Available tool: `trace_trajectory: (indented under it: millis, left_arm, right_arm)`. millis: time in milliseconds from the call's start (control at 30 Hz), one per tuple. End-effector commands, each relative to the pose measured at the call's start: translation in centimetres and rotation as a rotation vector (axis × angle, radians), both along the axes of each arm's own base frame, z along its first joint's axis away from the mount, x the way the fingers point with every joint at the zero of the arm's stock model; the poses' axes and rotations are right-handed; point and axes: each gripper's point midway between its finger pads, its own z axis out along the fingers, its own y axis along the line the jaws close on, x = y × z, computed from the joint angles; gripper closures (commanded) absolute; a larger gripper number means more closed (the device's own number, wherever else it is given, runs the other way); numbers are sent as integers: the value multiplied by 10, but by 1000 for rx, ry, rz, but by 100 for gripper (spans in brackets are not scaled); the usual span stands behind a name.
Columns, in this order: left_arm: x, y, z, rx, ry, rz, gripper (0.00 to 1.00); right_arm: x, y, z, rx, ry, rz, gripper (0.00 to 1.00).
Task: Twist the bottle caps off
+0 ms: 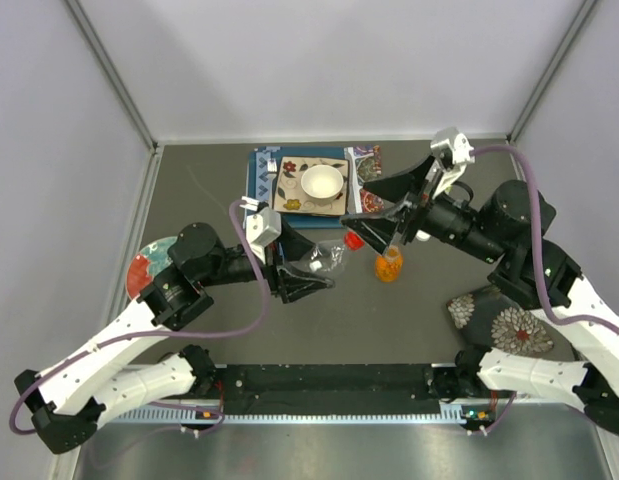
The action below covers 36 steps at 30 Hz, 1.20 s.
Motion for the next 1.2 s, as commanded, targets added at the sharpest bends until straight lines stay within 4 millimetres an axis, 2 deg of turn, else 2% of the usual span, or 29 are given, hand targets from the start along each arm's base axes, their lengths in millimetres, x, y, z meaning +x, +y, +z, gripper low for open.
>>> trace_trajectory:
  millis: [0, 300, 433, 600, 667, 1000, 1033, 1167]
  left_arm:
    - [18, 11, 27, -61, -102, 135, 100]
    - [44, 27, 30, -84, -144, 333, 98]
    - [54, 32, 30, -82, -158, 415, 95]
    - [56, 32, 26, -70, -167, 443, 95]
    - [58, 31, 24, -62, -169, 458, 95]
    - [61, 35, 22, -56, -178, 498, 95]
    - [61, 35, 21, -55, -177, 498, 94]
    - [61, 35, 21, -57, -175, 498, 94]
  right_arm:
    - [14, -6, 29, 161, 129, -91, 2]
    - [35, 20, -7, 142, 372, -125, 3]
    - [35, 28, -5, 163, 381, -124, 4]
    - [37, 35, 3, 184, 362, -138, 4]
    - [40, 40, 2, 179, 366, -139, 8]
    - [41, 49, -10, 161, 382, -124, 47]
    - [41, 49, -10, 162, 381, -122, 57]
    - [39, 48, -14, 158, 378, -120, 81]
